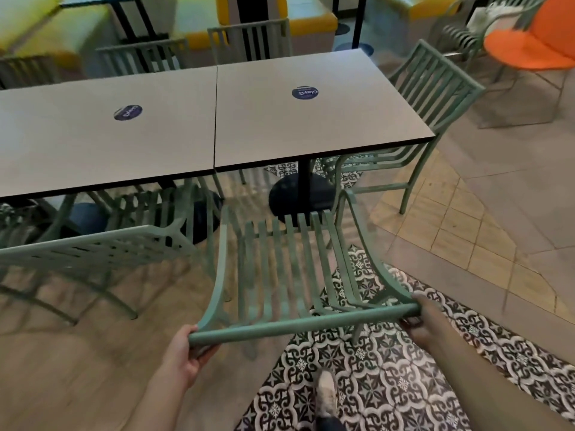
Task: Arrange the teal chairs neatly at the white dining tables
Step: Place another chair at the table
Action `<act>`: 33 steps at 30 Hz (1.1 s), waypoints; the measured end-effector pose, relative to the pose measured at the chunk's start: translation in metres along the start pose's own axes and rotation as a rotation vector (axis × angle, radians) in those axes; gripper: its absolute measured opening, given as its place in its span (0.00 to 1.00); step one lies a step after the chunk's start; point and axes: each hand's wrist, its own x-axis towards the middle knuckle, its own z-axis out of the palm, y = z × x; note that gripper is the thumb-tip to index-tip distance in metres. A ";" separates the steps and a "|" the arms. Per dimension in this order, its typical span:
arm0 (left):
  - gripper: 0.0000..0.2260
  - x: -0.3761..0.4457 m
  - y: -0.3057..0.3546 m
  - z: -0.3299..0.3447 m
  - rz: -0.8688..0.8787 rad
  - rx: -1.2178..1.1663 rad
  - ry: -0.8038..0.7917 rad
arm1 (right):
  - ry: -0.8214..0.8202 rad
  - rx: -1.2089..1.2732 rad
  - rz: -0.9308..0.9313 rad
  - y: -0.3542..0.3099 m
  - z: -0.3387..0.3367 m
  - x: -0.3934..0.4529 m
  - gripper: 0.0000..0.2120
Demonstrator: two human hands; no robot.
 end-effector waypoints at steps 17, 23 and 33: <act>0.07 0.090 0.103 0.052 0.014 0.013 0.114 | -0.079 -0.018 0.057 -0.042 0.130 0.055 0.11; 0.06 0.090 0.119 0.054 -0.002 0.012 0.128 | -0.029 -0.003 0.072 -0.026 0.137 0.056 0.12; 0.07 0.071 0.123 0.059 0.017 0.009 0.100 | 0.032 0.018 0.053 -0.025 0.143 0.053 0.15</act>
